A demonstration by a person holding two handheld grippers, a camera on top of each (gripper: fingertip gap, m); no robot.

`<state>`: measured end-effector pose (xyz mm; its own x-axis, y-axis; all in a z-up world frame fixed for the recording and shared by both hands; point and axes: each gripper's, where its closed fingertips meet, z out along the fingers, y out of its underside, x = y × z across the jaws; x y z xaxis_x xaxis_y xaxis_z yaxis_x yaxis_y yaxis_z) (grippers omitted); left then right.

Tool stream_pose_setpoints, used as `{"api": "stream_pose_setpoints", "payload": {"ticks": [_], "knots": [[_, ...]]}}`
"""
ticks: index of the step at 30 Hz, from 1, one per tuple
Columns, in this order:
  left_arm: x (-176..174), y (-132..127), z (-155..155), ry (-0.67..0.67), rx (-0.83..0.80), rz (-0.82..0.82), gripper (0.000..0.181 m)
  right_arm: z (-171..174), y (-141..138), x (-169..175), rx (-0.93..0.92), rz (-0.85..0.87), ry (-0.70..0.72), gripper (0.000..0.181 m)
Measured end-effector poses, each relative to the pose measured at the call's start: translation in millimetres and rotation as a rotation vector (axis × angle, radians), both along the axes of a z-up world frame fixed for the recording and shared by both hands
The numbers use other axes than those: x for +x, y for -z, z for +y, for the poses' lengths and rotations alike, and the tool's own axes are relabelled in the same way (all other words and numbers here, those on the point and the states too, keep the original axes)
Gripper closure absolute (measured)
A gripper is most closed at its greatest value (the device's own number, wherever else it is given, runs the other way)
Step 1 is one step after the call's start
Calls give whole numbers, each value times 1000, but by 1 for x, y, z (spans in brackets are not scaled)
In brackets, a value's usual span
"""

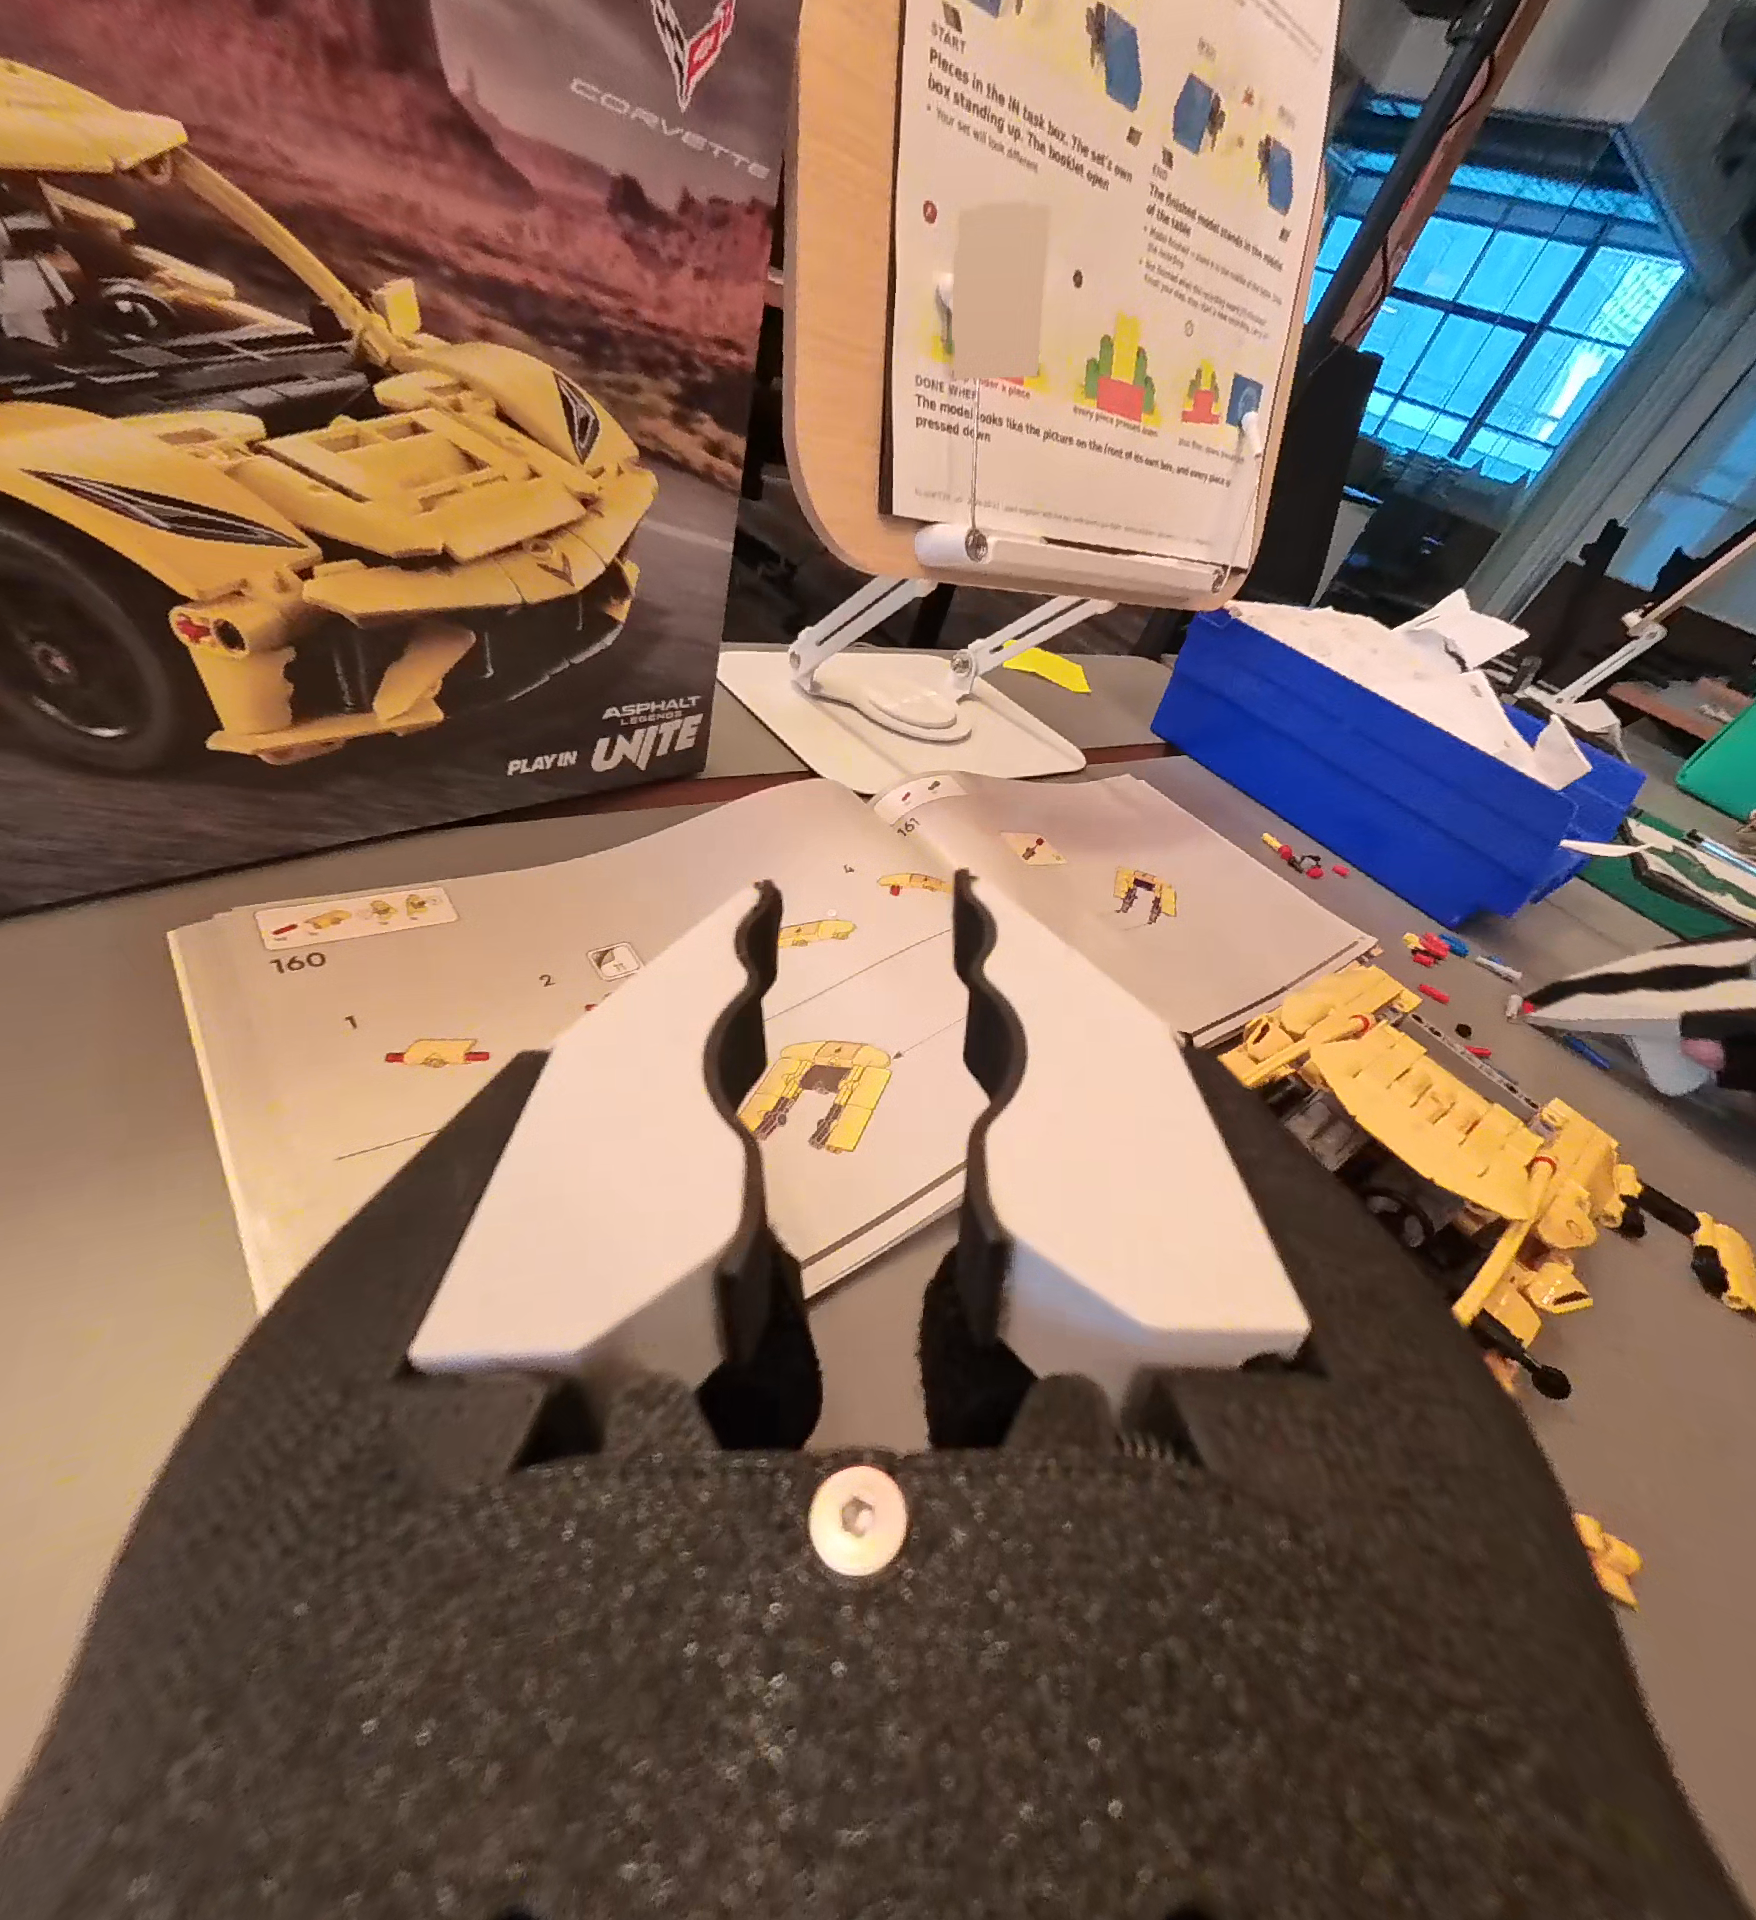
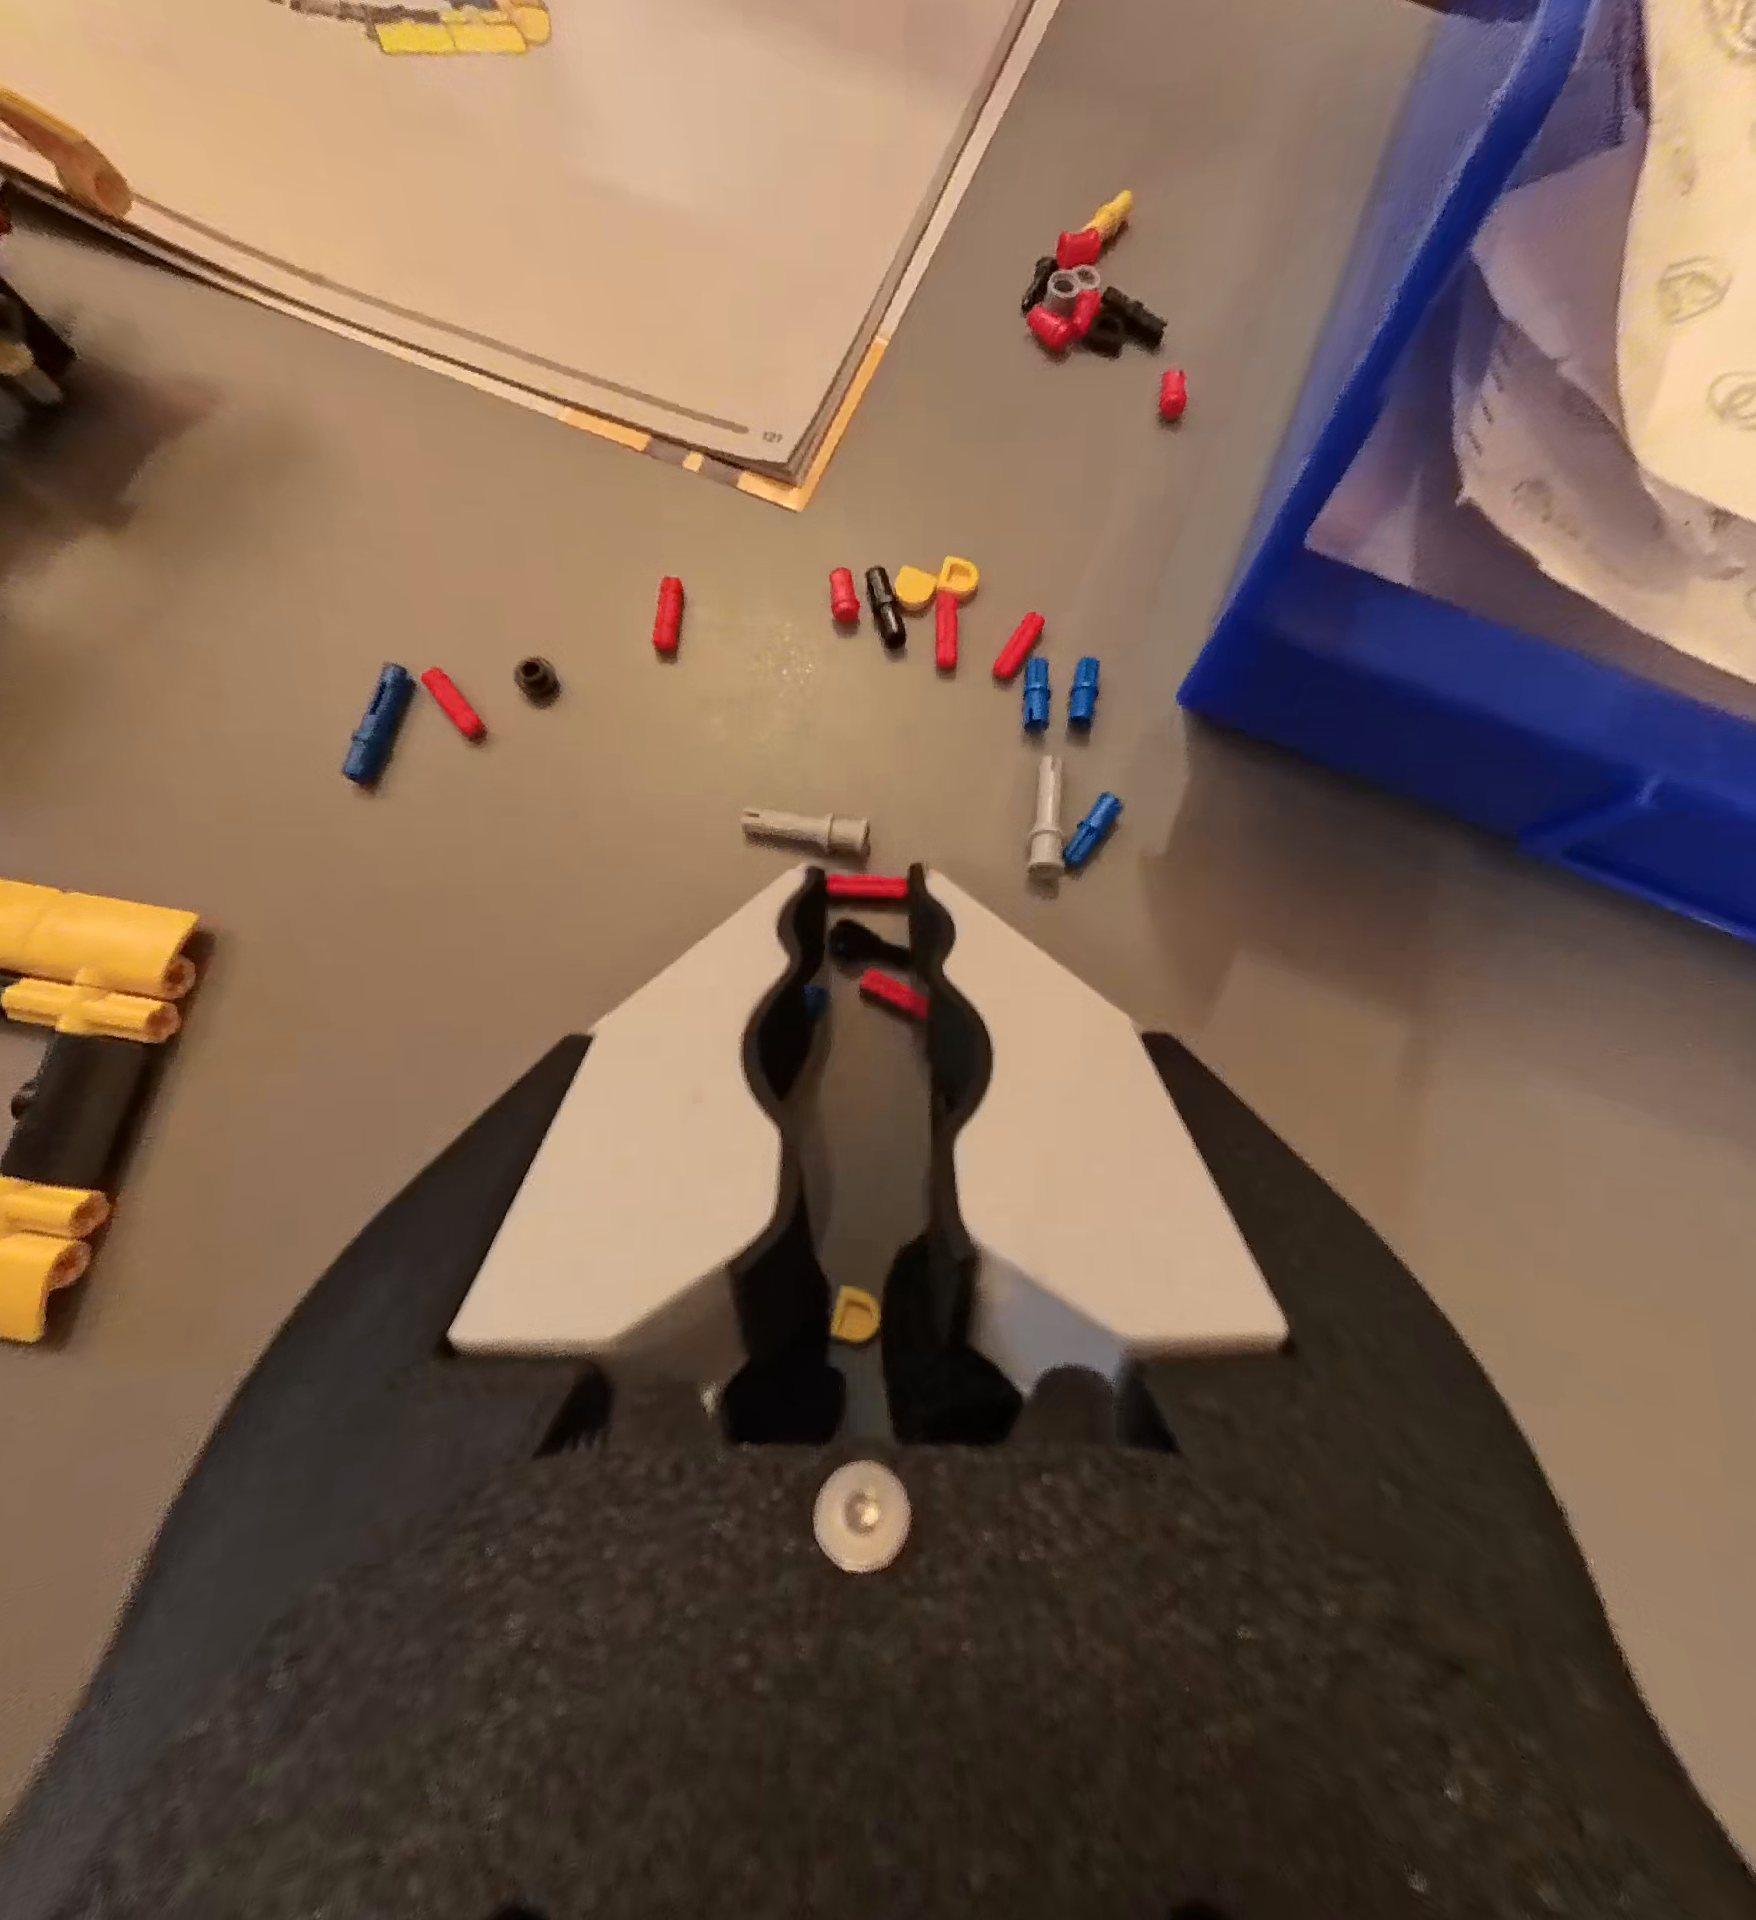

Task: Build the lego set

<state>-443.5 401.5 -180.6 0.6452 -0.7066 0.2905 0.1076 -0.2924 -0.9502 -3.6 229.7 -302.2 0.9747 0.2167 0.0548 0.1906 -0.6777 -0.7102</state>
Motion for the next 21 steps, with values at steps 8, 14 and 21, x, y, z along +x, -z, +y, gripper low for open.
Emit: {"api": "stream_pose_setpoints", "payload": {"ticks": [8, 14, 21], "knots": [[1, 7, 1, -11, 18, 61, 149, -25, -50, -121, 64, 92, -425, 166], [2, 15, 0, -17, 14, 110, 149, -71, -16, -259, -31, 26, -796, 166], [7, 16, -5, 2, 18, 124, 149, -76, 1, -271, -48, 27, -805, 166]]}}
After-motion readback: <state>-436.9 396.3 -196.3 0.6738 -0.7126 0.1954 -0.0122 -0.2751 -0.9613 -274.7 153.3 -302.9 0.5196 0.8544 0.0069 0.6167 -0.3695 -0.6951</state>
